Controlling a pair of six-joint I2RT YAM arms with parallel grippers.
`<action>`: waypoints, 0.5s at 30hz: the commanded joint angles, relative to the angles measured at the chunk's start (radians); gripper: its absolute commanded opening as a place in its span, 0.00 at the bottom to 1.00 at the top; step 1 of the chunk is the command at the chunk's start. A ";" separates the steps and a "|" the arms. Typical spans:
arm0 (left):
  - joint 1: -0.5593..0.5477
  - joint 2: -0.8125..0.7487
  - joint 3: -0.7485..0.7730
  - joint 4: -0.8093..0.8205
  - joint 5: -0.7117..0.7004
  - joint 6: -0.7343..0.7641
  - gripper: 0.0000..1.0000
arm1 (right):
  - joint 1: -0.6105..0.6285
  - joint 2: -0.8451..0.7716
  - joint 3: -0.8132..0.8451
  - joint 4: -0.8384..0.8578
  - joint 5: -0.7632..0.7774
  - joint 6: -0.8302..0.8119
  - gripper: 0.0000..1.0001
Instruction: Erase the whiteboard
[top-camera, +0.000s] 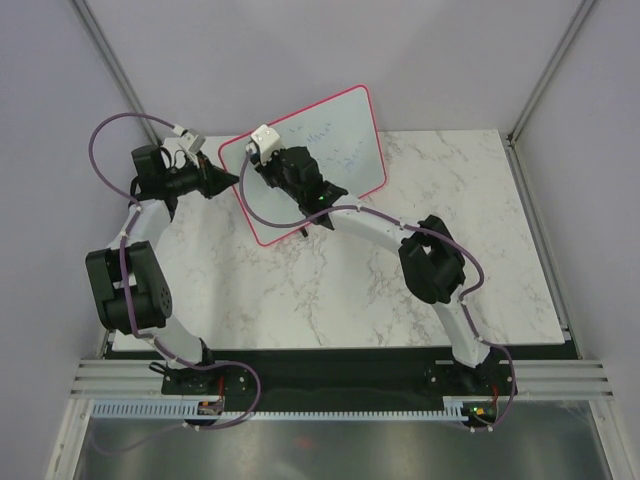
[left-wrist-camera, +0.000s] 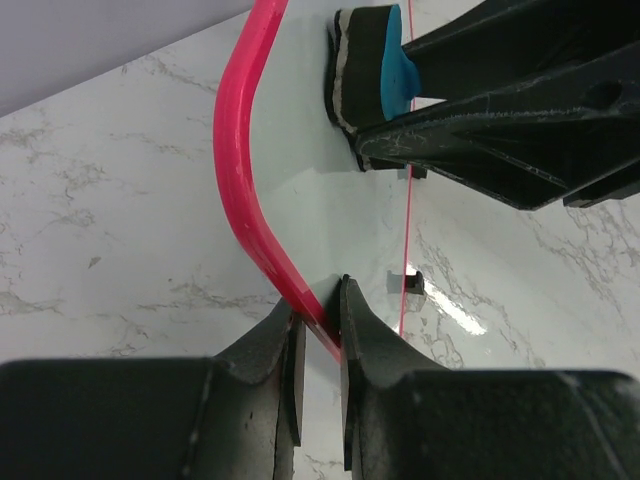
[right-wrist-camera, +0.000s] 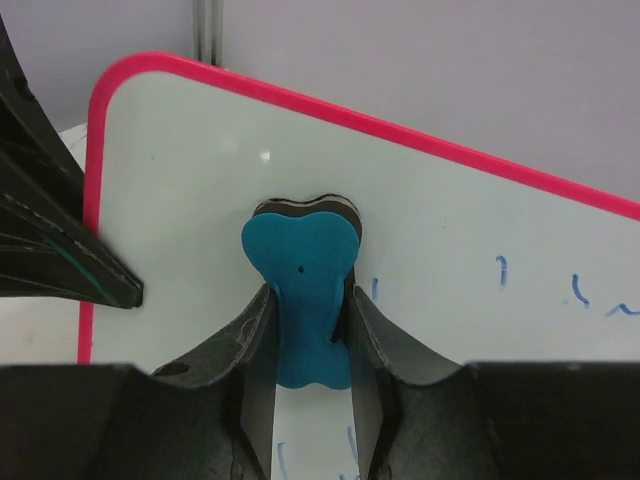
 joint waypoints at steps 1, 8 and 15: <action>-0.016 -0.024 0.017 0.004 -0.057 0.191 0.02 | -0.077 0.027 0.104 -0.014 0.042 0.042 0.00; -0.016 -0.024 0.017 0.001 -0.063 0.199 0.02 | -0.203 0.004 0.051 -0.075 0.146 0.186 0.00; -0.014 -0.024 0.017 -0.004 -0.071 0.204 0.02 | -0.200 -0.015 0.017 -0.055 0.087 0.210 0.00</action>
